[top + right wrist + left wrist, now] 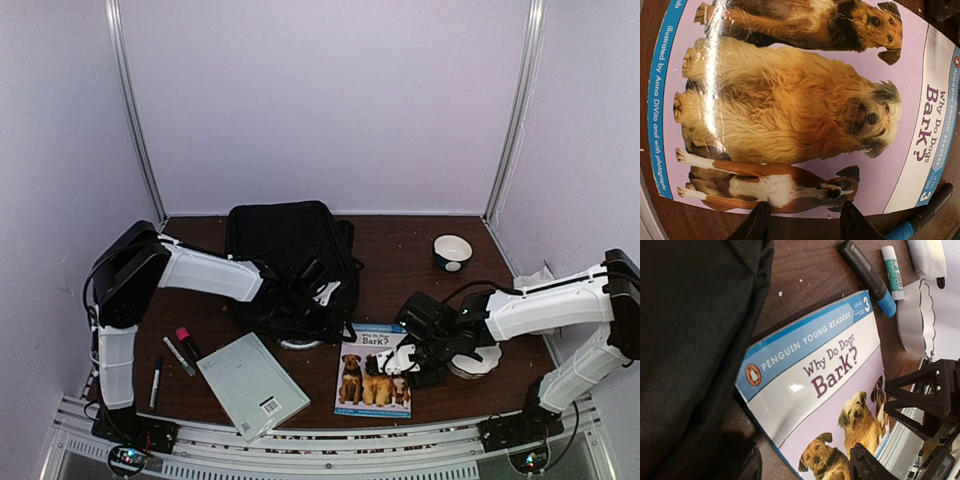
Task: Pack the student bag
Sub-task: Pick up the book at the center of the board, then pass from the left arm to the right
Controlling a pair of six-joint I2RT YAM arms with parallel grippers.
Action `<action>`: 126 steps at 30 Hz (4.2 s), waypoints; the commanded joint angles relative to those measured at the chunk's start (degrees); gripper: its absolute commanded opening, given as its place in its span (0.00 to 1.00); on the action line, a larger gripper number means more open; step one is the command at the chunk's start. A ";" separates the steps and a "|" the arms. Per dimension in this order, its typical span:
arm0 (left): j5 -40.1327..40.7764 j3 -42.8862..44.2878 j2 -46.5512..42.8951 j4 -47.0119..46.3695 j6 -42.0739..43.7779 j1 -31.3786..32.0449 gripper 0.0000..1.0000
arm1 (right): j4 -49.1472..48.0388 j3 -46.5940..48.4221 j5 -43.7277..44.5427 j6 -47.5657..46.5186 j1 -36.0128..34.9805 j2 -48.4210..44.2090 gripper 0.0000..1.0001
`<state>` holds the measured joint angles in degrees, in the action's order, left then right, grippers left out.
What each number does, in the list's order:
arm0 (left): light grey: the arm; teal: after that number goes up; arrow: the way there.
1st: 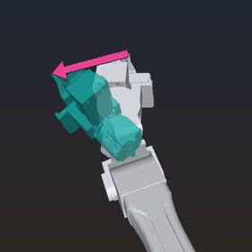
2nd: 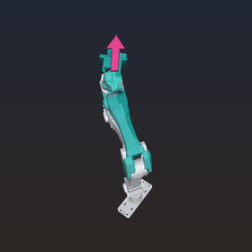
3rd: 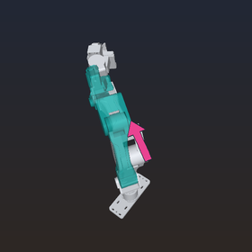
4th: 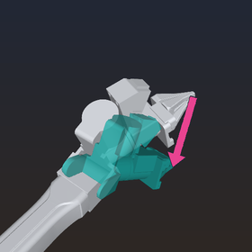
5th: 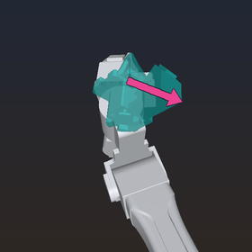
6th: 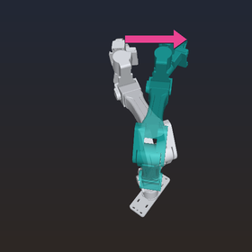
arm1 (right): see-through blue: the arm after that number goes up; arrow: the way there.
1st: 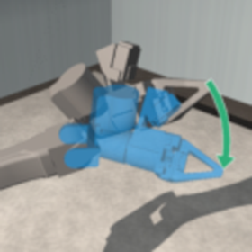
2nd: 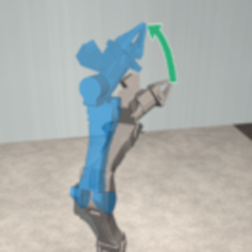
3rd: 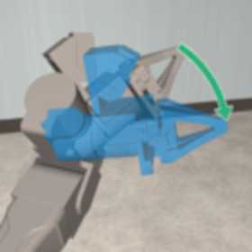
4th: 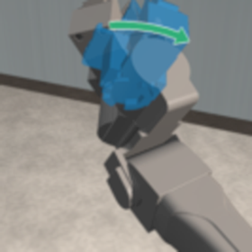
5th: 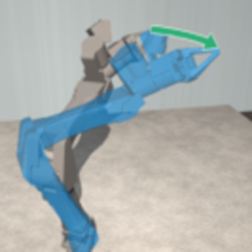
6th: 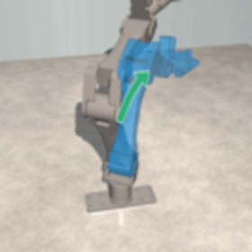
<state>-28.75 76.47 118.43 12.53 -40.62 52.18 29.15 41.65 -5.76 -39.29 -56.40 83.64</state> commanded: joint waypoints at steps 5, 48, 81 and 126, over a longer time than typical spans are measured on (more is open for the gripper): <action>-3.98 3.18 3.00 -0.15 -0.18 -0.63 0.61 | -0.57 -1.49 1.30 -0.79 -0.38 6.13 0.44; -16.34 -1.19 0.26 -14.49 -5.96 -1.27 0.00 | 0.18 0.20 2.85 1.28 -0.45 5.46 0.43; -6.37 3.18 -28.15 -15.27 6.84 -13.16 0.00 | -13.98 27.35 -51.48 45.33 32.76 -1.10 1.00; -7.33 -7.20 -34.59 -23.62 3.36 -16.88 0.27 | -33.57 23.78 -62.16 64.91 23.09 2.97 0.09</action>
<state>-33.26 70.78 84.62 -3.38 -35.31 35.51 -4.93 62.85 -68.84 25.89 -32.99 86.28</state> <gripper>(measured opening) 0.067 0.140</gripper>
